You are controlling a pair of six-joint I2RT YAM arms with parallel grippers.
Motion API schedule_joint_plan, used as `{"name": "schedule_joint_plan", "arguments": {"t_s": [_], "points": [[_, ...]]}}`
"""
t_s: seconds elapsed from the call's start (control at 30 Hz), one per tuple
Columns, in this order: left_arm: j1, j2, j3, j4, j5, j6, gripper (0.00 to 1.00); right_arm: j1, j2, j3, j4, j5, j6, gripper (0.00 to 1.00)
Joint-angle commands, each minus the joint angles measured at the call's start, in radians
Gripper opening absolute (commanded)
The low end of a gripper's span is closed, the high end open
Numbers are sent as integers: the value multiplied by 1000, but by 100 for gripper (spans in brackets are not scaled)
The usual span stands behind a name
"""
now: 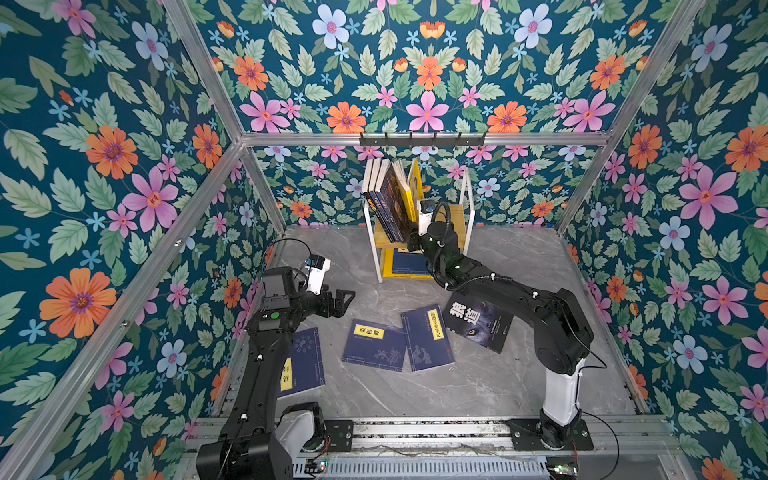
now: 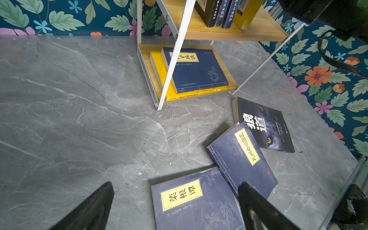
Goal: Stacking books/files
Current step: Place the book on the bookshelf, then move the book to the bookshelf.
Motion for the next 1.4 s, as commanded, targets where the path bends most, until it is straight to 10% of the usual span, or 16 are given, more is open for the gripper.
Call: {"name": "schedule_joint_plan", "arguments": {"t_s": [0.0, 0.77, 1.03, 1.37], "points": [[0, -6, -4, 12, 10, 10, 100, 1, -32, -34, 49, -44, -23, 40], [15, 4, -2, 20, 25, -5, 100, -2, -251, -241, -108, -225, -95, 43], [20, 2, 2, 13, 27, -9, 100, -61, -181, -122, -317, -69, -118, 6], [22, -9, 12, 9, 21, -15, 100, -148, 45, 155, -441, -122, -59, 0]]}}
